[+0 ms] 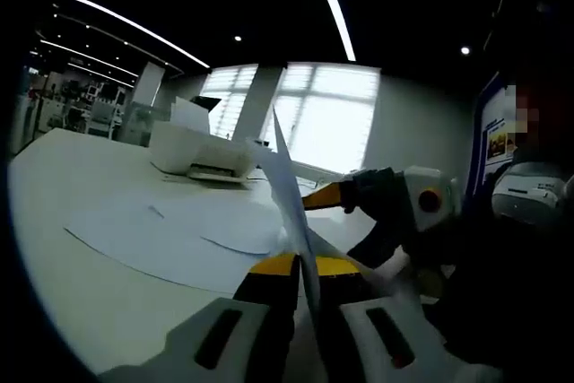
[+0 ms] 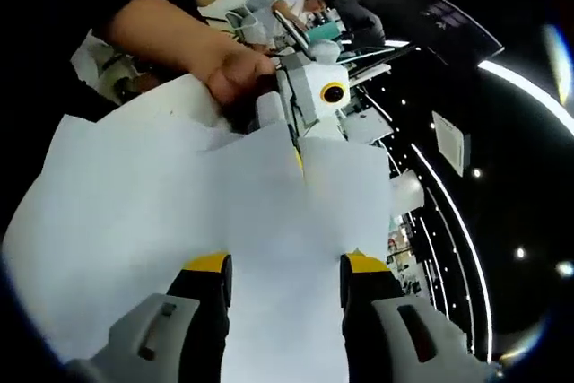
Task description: Organize the stack of printing papers by aligning and flattening the scattered papers on the table
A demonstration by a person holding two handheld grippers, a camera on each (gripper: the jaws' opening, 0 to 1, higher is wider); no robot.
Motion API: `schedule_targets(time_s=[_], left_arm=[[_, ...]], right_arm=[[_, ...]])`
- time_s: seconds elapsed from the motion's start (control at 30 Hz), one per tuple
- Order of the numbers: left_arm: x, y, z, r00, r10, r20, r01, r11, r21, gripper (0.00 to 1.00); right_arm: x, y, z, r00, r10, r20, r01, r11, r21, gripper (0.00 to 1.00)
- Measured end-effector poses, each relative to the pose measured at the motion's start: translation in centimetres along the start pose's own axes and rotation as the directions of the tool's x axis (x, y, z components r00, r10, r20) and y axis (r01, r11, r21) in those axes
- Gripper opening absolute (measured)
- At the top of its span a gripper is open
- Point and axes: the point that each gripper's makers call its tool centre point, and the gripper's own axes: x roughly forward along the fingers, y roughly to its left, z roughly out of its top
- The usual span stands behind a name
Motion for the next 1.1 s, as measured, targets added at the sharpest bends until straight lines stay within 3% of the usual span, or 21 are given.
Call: schedule_targets(time_s=[0.2,0.63,1.1], left_arm=[[0.1,-0.6,-0.2,1.000,-0.023,-0.013,0.023,1.000,0.015,0.10],[0.1,-0.5,-0.1,1.000,-0.015,-0.008,0.015,0.999,0.037,0.10],[0.0,-0.7,0.5,0.999,-0.014,0.031,0.013,0.999,0.033,0.16]], right_arm=[[-0.1,0.0,0.4,0.999,0.048,0.000,-0.048,0.994,-0.094,0.41],[-0.9,-0.3,0.4,0.998,0.068,-0.010,-0.068,0.994,-0.089,0.01],[-1.1,-0.9,0.2,0.991,0.124,0.045,-0.127,0.989,0.078,0.00]])
